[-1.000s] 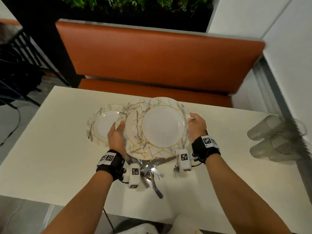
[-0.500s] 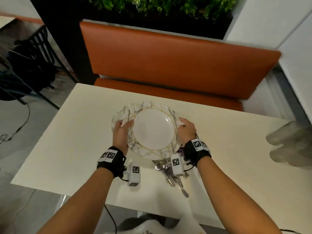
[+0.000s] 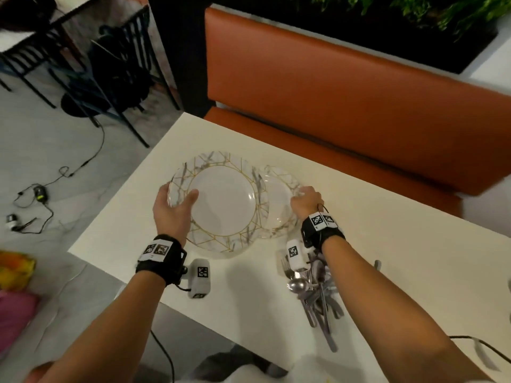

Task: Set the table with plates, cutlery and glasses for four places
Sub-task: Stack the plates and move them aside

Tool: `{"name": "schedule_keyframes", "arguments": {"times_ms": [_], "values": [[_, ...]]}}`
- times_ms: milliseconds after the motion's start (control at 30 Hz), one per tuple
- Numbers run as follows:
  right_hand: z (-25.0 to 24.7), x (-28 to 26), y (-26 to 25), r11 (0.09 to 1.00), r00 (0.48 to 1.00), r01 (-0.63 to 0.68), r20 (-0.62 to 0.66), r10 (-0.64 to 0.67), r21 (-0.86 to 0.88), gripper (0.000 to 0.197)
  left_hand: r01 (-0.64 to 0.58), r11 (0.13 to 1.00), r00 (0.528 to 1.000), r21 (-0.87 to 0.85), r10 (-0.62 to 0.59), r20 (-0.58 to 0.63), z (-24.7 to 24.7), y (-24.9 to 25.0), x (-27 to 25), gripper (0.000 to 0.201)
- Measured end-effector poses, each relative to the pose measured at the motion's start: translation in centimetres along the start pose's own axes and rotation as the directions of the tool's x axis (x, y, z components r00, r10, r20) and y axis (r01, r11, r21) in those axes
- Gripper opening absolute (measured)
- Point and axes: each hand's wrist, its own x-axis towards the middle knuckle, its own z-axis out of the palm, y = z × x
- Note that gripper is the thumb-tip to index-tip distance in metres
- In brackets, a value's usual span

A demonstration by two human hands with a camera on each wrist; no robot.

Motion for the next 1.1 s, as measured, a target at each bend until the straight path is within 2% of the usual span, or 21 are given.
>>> {"name": "schedule_keyframes", "arguments": {"times_ms": [100, 200, 267, 300, 400, 433, 500, 567, 633, 733, 833, 900, 967, 1100], "values": [[0.7, 1.5, 0.6, 0.987, 0.992, -0.108, 0.048, 0.114, -0.121, 0.068, -0.060, 0.998, 0.998, -0.021, 0.059, -0.038, -1.3, 0.6, 0.3, 0.069], [1.7, 3.1, 1.3, 0.982, 0.980, -0.165, 0.100, 0.174, -0.097, 0.080, -0.082, 0.996, 0.996, -0.041, 0.080, -0.046, -1.7, 0.9, 0.3, 0.053], [2.2, 4.3, 1.8, 0.980, 0.975, -0.192, 0.101, 0.196, -0.047, 0.081, -0.092, 0.995, 0.994, -0.040, 0.089, -0.063, -1.8, 1.1, 0.3, 0.049], [2.2, 4.5, 1.9, 0.982, 0.978, -0.190, 0.088, 0.191, -0.017, 0.074, -0.093, 0.995, 0.994, -0.038, 0.090, -0.068, -1.7, 1.1, 0.3, 0.048], [1.3, 4.8, 1.7, 0.989, 0.990, -0.140, 0.019, 0.140, 0.045, 0.029, -0.101, 0.995, 0.992, -0.016, 0.099, -0.076, -1.5, 1.3, 0.3, 0.044], [0.8, 4.8, 1.6, 0.991, 0.993, -0.120, 0.007, 0.119, 0.066, 0.019, -0.108, 0.994, 0.991, -0.006, 0.107, -0.079, -1.3, 1.4, 0.2, 0.045], [-0.7, 4.6, 1.4, 0.985, 0.994, -0.101, -0.017, 0.104, 0.143, 0.011, -0.120, 0.993, 0.989, 0.008, 0.120, -0.090, -0.9, 1.7, 0.1, 0.047], [-2.5, 4.5, 1.3, 0.970, 0.995, -0.059, -0.065, 0.076, 0.234, 0.017, -0.135, 0.991, 0.986, 0.019, 0.136, -0.097, -0.4, 2.2, 0.0, 0.047], [-4.7, 4.1, 1.3, 0.957, 0.986, 0.032, -0.165, 0.017, 0.288, 0.026, -0.164, 0.986, 0.982, 0.036, 0.167, -0.091, 0.2, 2.8, 0.0, 0.044], [-8.1, 3.0, 1.4, 0.944, 0.947, 0.154, -0.317, -0.056, 0.293, 0.025, -0.191, 0.979, 0.978, 0.066, 0.196, -0.073, 1.4, 3.8, -0.4, 0.039], [-10.8, 1.7, 1.9, 0.927, 0.906, 0.233, -0.412, -0.098, 0.292, 0.023, -0.218, 0.974, 0.975, 0.059, 0.220, -0.038, 2.6, 4.3, -0.9, 0.034], [-11.8, 0.8, 2.5, 0.909, 0.899, 0.267, -0.423, -0.114, 0.321, 0.024, -0.218, 0.975, 0.976, 0.039, 0.218, -0.003, 3.4, 4.5, -1.5, 0.032], [-11.8, 0.1, 3.4, 0.891, 0.915, 0.269, -0.385, -0.118, 0.366, 0.026, -0.215, 0.976, 0.976, 0.035, 0.214, 0.030, 4.0, 4.4, -2.1, 0.033], [-9.8, -0.5, 5.2, 0.871, 0.956, 0.186, -0.288, -0.054, 0.454, 0.029, -0.190, 0.982, 0.976, 0.009, 0.188, 0.114, 4.9, 3.5, -3.3, 0.034]]}}
